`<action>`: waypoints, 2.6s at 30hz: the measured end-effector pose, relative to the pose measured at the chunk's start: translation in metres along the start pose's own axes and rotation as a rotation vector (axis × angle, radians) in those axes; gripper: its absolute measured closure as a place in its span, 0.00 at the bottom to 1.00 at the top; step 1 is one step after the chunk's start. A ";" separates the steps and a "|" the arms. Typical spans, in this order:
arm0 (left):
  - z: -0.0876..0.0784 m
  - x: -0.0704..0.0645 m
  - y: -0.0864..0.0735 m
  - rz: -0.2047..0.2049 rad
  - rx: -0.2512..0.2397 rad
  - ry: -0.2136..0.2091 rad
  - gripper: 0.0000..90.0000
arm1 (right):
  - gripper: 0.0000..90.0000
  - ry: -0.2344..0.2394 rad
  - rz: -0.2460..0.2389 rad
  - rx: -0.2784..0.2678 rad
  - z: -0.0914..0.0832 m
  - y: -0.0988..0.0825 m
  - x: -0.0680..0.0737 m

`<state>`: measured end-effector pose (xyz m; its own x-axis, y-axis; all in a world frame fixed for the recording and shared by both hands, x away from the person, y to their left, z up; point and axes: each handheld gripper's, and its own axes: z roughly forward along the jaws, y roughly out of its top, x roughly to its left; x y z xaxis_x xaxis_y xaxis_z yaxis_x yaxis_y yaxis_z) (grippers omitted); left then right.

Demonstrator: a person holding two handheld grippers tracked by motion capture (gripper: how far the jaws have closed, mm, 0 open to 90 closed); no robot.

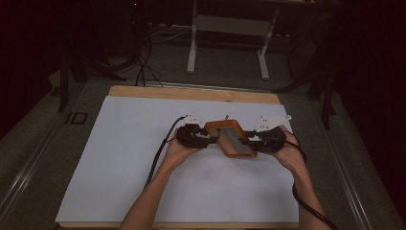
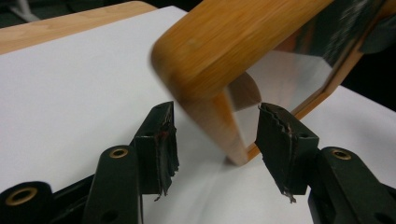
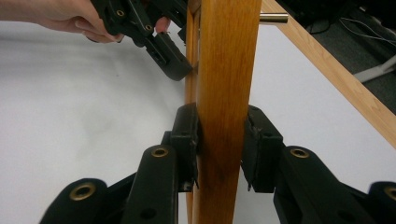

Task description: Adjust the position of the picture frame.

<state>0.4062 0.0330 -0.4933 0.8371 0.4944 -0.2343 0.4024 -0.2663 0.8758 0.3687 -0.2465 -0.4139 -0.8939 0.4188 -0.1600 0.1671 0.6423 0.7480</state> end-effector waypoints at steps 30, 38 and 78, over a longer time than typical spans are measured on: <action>-0.066 -0.014 0.011 0.010 -0.021 0.087 0.70 | 0.76 0.055 0.181 -0.087 0.022 -0.003 0.006; -0.091 -0.024 0.005 -0.023 0.027 0.133 0.70 | 0.75 0.145 0.245 -0.119 0.041 -0.001 0.019; -0.095 -0.025 -0.037 -0.293 0.059 0.250 0.69 | 0.68 0.294 0.619 -0.066 0.092 -0.022 0.038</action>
<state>0.3354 0.1091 -0.4795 0.5703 0.7410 -0.3546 0.6377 -0.1273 0.7597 0.3695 -0.1855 -0.4958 -0.7196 0.4983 0.4836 0.6658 0.2970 0.6845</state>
